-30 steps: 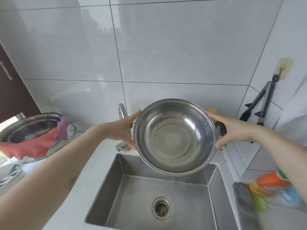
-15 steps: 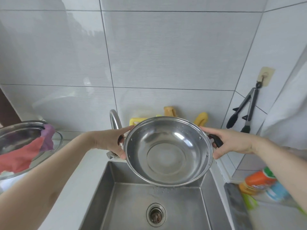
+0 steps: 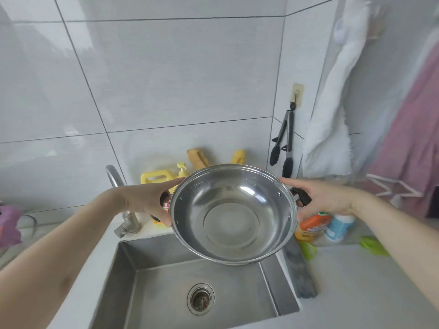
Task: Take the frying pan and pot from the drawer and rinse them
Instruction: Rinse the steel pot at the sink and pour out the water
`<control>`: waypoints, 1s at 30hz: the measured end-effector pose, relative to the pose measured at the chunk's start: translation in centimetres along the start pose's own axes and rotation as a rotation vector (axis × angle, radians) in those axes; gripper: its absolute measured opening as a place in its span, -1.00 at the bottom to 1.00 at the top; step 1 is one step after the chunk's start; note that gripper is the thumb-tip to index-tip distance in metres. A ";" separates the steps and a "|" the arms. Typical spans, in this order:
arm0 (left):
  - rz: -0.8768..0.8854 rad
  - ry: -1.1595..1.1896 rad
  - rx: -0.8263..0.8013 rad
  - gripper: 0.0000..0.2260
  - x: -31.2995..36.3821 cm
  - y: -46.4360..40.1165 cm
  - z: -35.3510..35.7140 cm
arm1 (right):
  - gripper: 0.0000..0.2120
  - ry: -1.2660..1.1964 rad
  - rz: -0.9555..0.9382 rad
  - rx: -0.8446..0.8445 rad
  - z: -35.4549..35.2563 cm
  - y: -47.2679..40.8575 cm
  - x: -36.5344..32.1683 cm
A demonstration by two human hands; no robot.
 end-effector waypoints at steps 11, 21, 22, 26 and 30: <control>0.261 -0.028 -0.201 -0.05 22.8 -8.9 14.1 | -0.08 -0.021 0.176 0.300 -8.2 28.0 11.4; 0.642 -0.153 -0.536 -0.11 51.7 -13.8 34.7 | -0.03 -0.125 0.448 0.697 -11.2 62.2 22.2; 0.663 -0.164 -0.578 -0.10 54.6 -14.4 36.7 | -0.03 -0.149 0.472 0.749 -10.9 65.7 23.1; 0.807 -0.270 -0.705 -0.03 66.4 -15.4 45.2 | -0.08 -0.198 0.577 0.965 -8.6 78.7 25.2; 0.963 -0.353 -0.845 -0.02 77.3 -14.8 54.4 | -0.12 -0.226 0.643 1.111 -5.6 89.3 26.5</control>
Point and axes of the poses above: each hand's wrist, its own y-axis away from the middle knuckle, its own z-axis out of the palm, x = y × z, the point moved 8 cm from there along -y, towards the middle knuckle, and after that the axes turned 3 degrees about z, right-handed, at the moved point
